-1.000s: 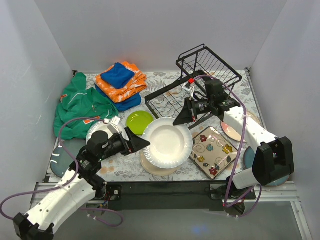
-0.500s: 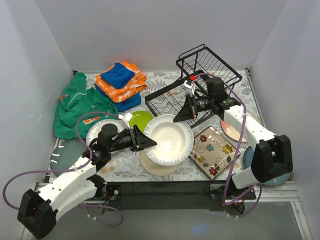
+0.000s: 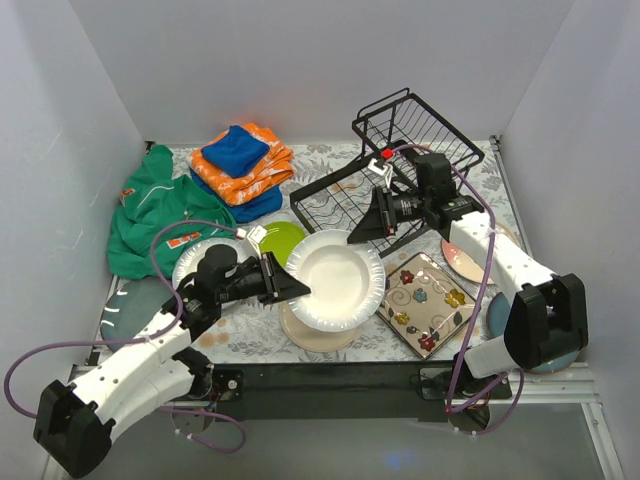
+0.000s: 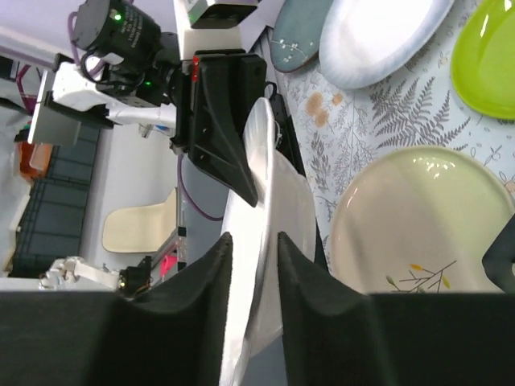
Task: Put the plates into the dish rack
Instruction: Pass the plate from the right arm to the left, then insert the plate into the dish rack
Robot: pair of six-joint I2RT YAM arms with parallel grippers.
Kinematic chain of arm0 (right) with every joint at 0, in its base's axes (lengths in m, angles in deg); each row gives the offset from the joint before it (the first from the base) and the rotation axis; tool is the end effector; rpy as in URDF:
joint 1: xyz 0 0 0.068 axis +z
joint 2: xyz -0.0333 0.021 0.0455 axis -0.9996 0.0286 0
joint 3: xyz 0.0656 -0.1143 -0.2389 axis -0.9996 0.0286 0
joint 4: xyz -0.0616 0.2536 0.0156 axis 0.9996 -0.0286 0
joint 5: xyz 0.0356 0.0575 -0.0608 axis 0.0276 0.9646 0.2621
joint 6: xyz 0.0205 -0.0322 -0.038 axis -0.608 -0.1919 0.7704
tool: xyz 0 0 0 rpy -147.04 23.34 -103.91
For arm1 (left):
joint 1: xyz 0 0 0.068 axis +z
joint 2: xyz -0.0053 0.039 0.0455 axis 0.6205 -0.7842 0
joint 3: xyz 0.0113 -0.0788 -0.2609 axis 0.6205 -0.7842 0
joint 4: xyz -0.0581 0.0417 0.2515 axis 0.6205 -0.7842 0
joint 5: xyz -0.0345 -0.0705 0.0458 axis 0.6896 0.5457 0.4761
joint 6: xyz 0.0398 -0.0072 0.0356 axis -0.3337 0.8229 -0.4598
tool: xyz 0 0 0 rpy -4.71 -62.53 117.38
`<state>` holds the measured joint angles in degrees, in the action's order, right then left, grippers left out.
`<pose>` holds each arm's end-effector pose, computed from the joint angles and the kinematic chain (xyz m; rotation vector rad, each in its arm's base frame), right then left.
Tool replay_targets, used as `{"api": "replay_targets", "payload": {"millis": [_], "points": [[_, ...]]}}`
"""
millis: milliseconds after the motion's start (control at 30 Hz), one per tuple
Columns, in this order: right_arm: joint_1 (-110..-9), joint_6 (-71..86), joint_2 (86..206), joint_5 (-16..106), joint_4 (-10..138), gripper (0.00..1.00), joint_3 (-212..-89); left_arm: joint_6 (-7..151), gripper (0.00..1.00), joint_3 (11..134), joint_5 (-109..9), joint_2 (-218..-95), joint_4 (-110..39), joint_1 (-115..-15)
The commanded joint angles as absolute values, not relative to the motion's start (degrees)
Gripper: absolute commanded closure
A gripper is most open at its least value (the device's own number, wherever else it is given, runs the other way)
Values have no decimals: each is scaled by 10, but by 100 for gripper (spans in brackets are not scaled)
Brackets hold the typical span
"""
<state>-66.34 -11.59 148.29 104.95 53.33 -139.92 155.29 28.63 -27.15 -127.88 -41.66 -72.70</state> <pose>0.2817 0.1494 0.3112 -0.7232 2.0479 1.7203 0.1435 -0.1206 0.2444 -0.8552 2.3695 -1.7931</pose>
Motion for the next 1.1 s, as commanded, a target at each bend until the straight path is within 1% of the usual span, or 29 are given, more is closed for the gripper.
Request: {"api": "replay_targets", "payload": {"millis": [0,33,100,133,200,233,300,433,533,633,667,867,1000,1033,1067], "points": [[-684,-79,1437,1100,549,59,-1424,1550,100,336,-292,-1225,-420,-725],[-687,-64,1435,1098,541,52,-1428,1548,100,340,-296,-1221,-426,-725],[-694,-48,1429,1091,516,46,-1436,1544,100,344,-308,-1214,-440,-725],[-695,-27,1426,1088,508,41,-1443,1541,100,349,-311,-1208,-445,-725],[-702,-2,1415,1070,485,36,-1451,1534,100,356,-324,-1204,-465,-725],[-707,11,1410,1063,477,32,-1461,1523,100,361,-332,-1202,-475,-725],[-730,53,1396,1054,448,27,-1477,1506,100,383,-353,-1199,-517,-725],[-780,168,1375,1003,323,24,-1540,1456,100,440,-421,-1201,-577,-725],[-820,206,1345,956,304,25,-1553,1412,100,503,-452,-1227,-609,-725],[-877,212,1314,936,303,25,-1538,1370,100,563,-477,-1269,-617,-725],[-910,213,1300,922,303,25,-1534,1359,100,581,-485,-1284,-617,-725],[-967,235,1254,857,307,25,-1479,1268,100,717,-504,-1400,-607,-725],[-1004,251,1234,861,306,25,-1454,1197,100,819,-514,-1485,-594,-725],[-1014,254,1229,871,306,23,-1441,1168,100,863,-515,-1519,-592,-725],[-1036,261,1220,897,307,23,-1433,1156,100,882,-518,-1533,-589,-725]]}}
